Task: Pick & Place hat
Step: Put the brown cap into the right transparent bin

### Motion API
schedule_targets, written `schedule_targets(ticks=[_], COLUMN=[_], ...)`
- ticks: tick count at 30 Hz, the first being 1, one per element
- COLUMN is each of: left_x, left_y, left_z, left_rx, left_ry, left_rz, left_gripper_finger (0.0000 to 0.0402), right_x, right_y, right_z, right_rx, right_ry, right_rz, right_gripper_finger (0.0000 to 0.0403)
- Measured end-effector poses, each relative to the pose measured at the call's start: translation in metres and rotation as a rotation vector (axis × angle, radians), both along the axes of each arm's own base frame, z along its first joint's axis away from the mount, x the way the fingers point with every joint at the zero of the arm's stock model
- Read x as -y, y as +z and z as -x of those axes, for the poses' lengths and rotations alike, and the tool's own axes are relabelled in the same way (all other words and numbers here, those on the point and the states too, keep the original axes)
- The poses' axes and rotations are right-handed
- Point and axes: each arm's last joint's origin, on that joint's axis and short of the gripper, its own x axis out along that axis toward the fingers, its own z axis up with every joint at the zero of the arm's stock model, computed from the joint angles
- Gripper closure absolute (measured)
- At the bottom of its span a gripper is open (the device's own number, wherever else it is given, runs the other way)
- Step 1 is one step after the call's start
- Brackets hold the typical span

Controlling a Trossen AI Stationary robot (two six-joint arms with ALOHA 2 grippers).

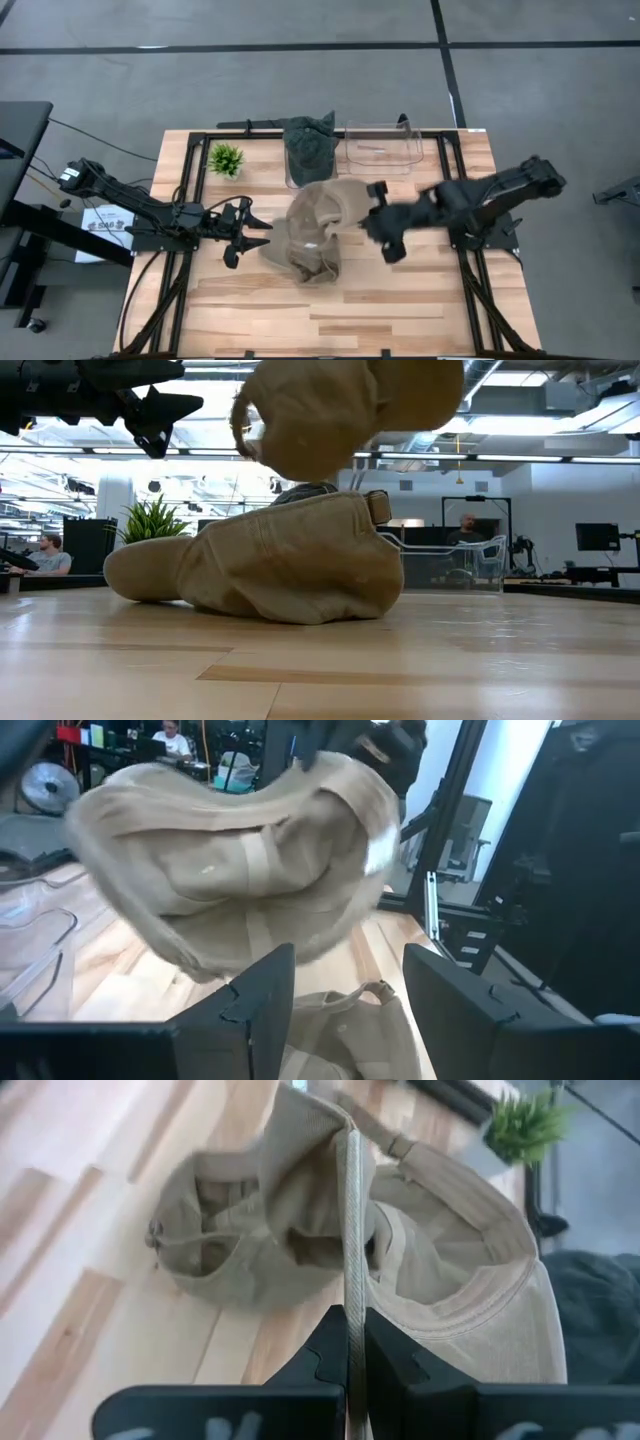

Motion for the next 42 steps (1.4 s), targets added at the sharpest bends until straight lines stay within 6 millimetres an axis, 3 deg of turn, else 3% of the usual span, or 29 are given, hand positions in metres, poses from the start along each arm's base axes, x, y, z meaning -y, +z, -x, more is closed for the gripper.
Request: schedule_targets(ticks=[5, 9, 13, 17, 19, 21, 23, 26, 27, 31, 34, 38, 42], left_x=[0.0, 0.0, 0.001, 0.001, 0.001, 0.001, 0.001, 0.001, 0.001, 0.001, 0.002, 0.002, 0.002], left_y=[0.0, 0.001, 0.001, 0.001, 0.001, 0.001, 0.001, 0.002, 0.002, 0.002, 0.001, 0.001, 0.001], left_z=[0.0, 0.0, 0.0, 0.0, 0.0, 0.0, 0.0, 0.0, 0.0, -0.001, -0.002, -0.002, -0.002], left_rx=[0.005, 0.008, 0.005, 0.0, 0.0, 0.0, 0.001, 0.012, 0.012, 0.021, 0.016, 0.017, 0.017], left_ry=[0.0, 0.0, -0.006, -0.006, -0.006, -0.006, -0.006, -0.006, -0.004, -0.008, -0.019, -0.028, -0.029], left_rz=[-0.006, 0.001, 0.017, 0.059, 0.06, 0.062, 0.062, 0.065, 0.065, 0.067, 0.065, 0.065, 0.067], left_gripper_finger=[0.0215, 0.0215, 0.0215, 0.0215, 0.0215, 0.0215, 0.0215, 0.0215, 0.0215, 0.0215, 0.0215, 0.0215, 0.0215], right_x=[0.049, 0.061, 0.055, 0.035, 0.018, 0.001, -0.017, -0.047, -0.057, -0.08, -0.087, -0.087, -0.071], right_y=[-0.017, -0.055, -0.111, -0.166, -0.188, -0.203, -0.204, -0.204, -0.197, -0.168, -0.148, -0.127, -0.108], right_z=[0.013, 0.02, 0.033, 0.056, 0.062, 0.051, 0.037, 0.014, 0.001, -0.019, -0.023, -0.011, 0.001], right_rx=[0.247, 0.545, 0.845, 1.085, 1.079, 0.974, 0.983, 1.003, 1.012, 1.116, 1.165, 1.268, 1.347], right_ry=[0.013, -0.017, -0.179, -0.267, -0.281, -0.37, -0.398, -0.241, -0.189, 0.084, 0.19, 0.246, 0.12], right_rz=[-0.223, -0.447, -0.625, -0.793, -0.821, -0.799, -0.839, -0.815, -0.803, -0.747, -0.709, -0.571, -0.459], right_gripper_finger=[0.0401, 0.0402, 0.0402, 0.0402, 0.0402, 0.0402, 0.0399, 0.0395, 0.0397, 0.0399, 0.04, 0.0399, 0.04])
